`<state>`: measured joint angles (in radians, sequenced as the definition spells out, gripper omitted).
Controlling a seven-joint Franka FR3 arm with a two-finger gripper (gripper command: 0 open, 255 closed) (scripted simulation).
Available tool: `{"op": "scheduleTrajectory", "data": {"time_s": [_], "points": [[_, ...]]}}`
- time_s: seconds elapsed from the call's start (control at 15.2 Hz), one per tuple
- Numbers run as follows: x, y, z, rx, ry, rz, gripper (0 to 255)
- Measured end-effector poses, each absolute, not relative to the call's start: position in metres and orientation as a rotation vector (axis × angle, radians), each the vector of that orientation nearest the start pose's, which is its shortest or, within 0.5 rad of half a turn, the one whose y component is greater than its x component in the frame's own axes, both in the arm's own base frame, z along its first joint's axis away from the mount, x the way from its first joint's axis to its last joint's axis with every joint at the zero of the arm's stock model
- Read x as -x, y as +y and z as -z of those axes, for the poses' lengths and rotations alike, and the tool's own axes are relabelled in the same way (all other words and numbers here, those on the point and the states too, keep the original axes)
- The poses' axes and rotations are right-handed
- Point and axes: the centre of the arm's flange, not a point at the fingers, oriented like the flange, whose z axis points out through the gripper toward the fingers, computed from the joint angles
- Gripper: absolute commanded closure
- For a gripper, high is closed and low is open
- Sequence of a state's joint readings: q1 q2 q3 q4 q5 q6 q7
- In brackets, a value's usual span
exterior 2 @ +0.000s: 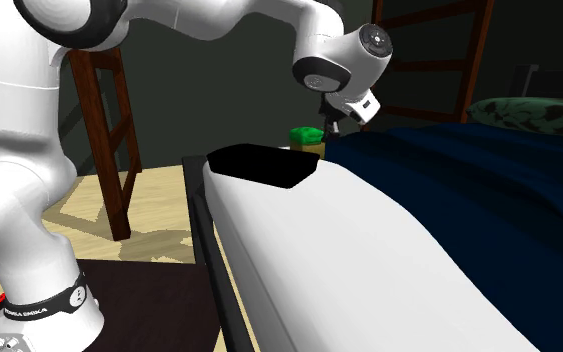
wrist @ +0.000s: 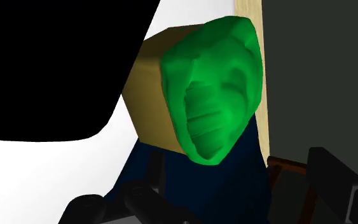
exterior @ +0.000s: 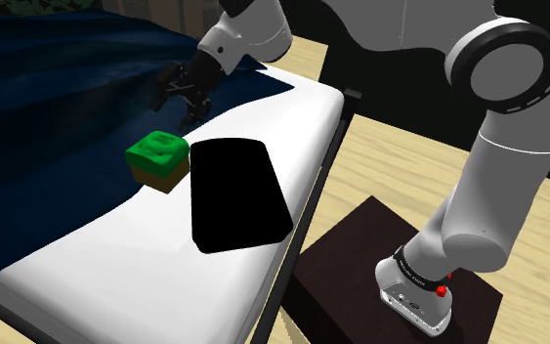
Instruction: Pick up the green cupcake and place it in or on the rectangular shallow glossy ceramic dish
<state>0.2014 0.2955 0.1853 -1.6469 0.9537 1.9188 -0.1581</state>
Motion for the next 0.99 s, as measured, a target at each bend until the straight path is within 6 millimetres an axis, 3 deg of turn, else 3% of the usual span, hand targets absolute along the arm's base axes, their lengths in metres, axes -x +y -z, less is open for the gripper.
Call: {"op": "scheduleTrajectory", "data": {"time_s": [0.13,0.46,0.92,0.99], "points": [[-0.58,0.286,-0.461,2.177,-0.237,-0.094,0],[-0.572,0.303,-0.444,2.171,-0.252,-0.073,0],[-0.571,0.31,-0.44,2.171,-0.252,-0.072,0],[-0.571,0.31,-0.44,2.171,-0.252,-0.072,255]]}}
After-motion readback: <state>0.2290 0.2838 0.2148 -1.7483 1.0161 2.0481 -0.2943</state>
